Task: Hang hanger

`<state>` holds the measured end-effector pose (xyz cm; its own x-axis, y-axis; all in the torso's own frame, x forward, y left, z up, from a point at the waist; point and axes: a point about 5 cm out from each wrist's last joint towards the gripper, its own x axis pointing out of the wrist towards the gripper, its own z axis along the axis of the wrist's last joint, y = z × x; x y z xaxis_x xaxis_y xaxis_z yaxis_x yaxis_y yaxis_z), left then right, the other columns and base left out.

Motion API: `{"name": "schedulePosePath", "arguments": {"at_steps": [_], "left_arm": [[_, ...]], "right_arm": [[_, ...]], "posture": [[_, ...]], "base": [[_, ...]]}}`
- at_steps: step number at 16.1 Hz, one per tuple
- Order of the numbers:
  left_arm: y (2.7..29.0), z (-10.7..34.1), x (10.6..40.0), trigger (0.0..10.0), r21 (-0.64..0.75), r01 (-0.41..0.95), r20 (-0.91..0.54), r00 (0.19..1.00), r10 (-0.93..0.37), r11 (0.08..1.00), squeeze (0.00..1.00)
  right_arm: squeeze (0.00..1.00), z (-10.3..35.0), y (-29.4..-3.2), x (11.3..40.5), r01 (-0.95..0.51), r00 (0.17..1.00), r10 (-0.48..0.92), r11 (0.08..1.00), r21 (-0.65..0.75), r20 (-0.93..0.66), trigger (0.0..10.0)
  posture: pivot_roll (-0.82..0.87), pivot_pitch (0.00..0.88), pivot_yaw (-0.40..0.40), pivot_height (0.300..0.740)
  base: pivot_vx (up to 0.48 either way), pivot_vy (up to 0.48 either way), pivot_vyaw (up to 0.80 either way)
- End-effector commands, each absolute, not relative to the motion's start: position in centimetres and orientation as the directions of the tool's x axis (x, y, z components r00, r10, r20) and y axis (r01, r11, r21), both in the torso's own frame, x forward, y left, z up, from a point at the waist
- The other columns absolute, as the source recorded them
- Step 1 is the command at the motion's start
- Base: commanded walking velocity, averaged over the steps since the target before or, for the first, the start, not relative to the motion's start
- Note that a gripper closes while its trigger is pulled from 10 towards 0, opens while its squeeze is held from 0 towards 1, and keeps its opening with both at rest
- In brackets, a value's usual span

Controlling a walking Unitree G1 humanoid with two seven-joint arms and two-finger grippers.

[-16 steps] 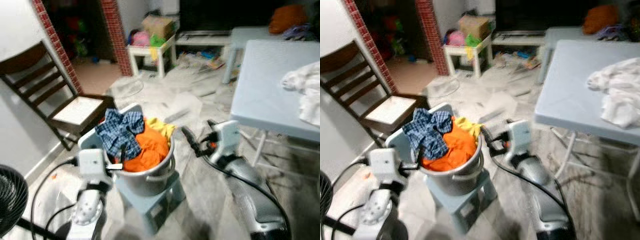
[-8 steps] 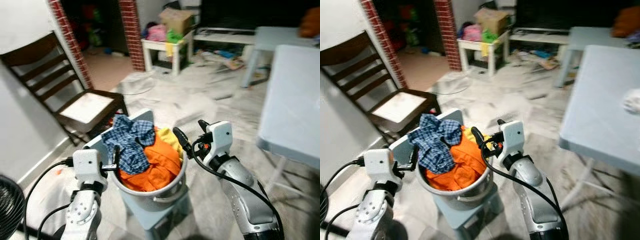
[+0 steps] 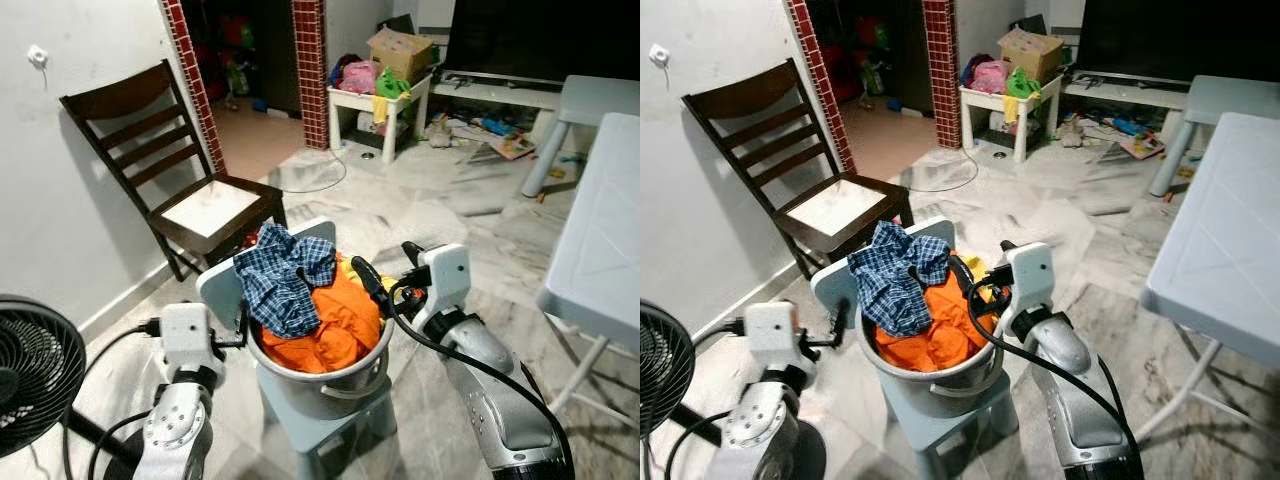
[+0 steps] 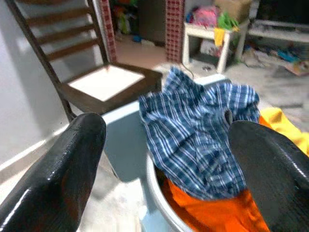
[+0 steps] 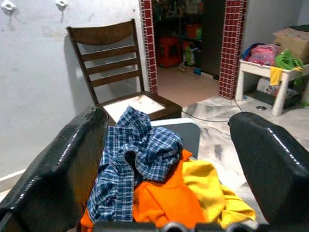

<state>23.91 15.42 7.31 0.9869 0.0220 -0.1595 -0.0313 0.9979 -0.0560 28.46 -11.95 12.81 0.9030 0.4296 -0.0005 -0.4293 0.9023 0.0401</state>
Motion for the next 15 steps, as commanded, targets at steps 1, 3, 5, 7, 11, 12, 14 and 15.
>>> {"name": "schedulePosePath", "arguments": {"at_steps": [1,3,5,7,11,12,14,15], "left_arm": [[15.6,7.1,24.4,10.0,-0.057,-0.017,-0.185,0.983,0.006,0.998,0.0],[15.4,6.1,25.0,10.0,-0.068,0.021,-0.265,0.963,-0.039,0.997,0.0],[15.2,5.2,25.5,10.0,-0.056,0.064,-0.333,0.94,-0.08,0.996,0.0],[15.1,4.5,25.9,10.0,-0.038,0.095,-0.383,0.918,-0.102,0.995,0.0],[14.8,4.0,26.8,10.0,0.02,0.192,-0.438,0.884,-0.164,0.981,0.0],[14.5,4.0,27.6,10.0,0.048,0.248,-0.444,0.873,-0.202,0.968,0.0],[14.4,3.8,28.8,10.0,0.086,0.298,-0.457,0.859,-0.228,0.951,0.0],[14.4,3.6,29.3,10.0,0.11,0.314,-0.465,0.855,-0.23,0.943,0.0]], "right_arm": [[0.0,13.5,-11.7,28.6,-0.44,0.898,0.44,0.897,0.046,0.02,10.0],[0.0,13.4,-11.8,28.2,-0.434,0.9,0.435,0.899,0.053,-0.007,10.0],[0.0,12.9,-12.3,27.6,-0.426,0.902,0.428,0.904,0.04,-0.058,10.0],[0.0,12.6,-12.9,26.7,-0.407,0.907,0.408,0.913,0.03,-0.104,10.0],[0.0,13.1,-13.8,25.9,-0.364,0.917,0.361,0.931,0.013,-0.17,10.0],[0.0,13.6,-13.9,25.8,-0.359,0.919,0.356,0.933,0.018,-0.171,10.0],[0.0,14.2,-13.9,25.7,-0.349,0.92,0.352,0.936,0.052,-0.173,10.0],[0.0,14.4,-13.8,25.7,-0.347,0.917,0.356,0.934,0.081,-0.179,10.0]], "posture": [[-0.06,0.008,0.077,0.74],[-0.06,0.042,0.069,0.74],[-0.07,0.084,0.063,0.74],[-0.1,0.127,0.065,0.74],[-0.15,0.185,0.062,0.74],[-0.17,0.201,0.057,0.74],[-0.18,0.207,0.053,0.74],[-0.18,0.208,0.051,0.74]], "base": [[0.0,0.0,0.0],[0.0,0.0,0.0],[0.0,0.0,0.0],[0.0,0.0,0.0],[0.0,0.0,0.0],[0.0,0.0,0.0],[0.0,0.0,0.0],[0.0,0.0,0.0]]}}
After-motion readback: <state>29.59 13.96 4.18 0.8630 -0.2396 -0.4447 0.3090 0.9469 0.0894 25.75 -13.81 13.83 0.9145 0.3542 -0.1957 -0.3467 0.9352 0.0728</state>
